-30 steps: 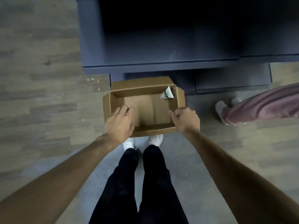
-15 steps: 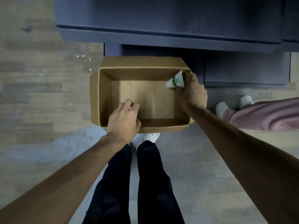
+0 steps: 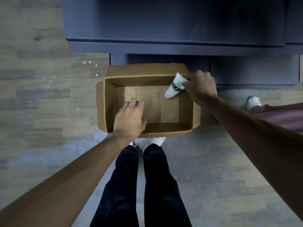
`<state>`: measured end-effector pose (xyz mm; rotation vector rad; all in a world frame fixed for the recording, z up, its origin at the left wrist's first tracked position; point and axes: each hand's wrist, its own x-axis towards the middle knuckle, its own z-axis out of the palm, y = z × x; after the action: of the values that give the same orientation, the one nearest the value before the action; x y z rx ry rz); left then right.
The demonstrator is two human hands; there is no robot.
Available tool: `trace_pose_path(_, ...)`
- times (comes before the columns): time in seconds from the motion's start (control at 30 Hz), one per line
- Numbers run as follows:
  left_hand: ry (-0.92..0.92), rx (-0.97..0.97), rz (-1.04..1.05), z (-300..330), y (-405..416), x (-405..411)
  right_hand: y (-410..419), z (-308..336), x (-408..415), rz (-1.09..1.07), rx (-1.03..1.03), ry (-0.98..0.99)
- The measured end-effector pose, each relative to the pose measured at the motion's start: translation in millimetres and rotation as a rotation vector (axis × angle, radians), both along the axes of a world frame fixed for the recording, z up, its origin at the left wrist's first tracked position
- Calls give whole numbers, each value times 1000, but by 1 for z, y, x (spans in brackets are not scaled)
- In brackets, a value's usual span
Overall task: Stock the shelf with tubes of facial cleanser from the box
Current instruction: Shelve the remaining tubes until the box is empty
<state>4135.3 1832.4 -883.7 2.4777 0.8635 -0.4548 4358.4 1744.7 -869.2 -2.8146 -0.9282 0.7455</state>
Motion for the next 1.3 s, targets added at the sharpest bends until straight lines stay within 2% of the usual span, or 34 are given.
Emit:
trace_pose_path(0.2,-104,-55,67,42,24,33,3,69,-4,143,19,-23)
trace_pose_path(0.37,-232,-75,111,92,42,55,23,163,-18,286,120,15)
trace_pose_path(0.8,-509,-144,111,215,96,52,81,316,-27,320,205,-51)
trace_pose_path(1.03,-656,28,-17,313,121,48,89,412,-37,315,304,-144)
trace_pose_path(1.2,-754,149,-6,369,133,45,85,454,-46,179,474,-71)
trace_pose_path(1.3,-772,185,32,386,138,48,77,463,-50,119,489,-24)
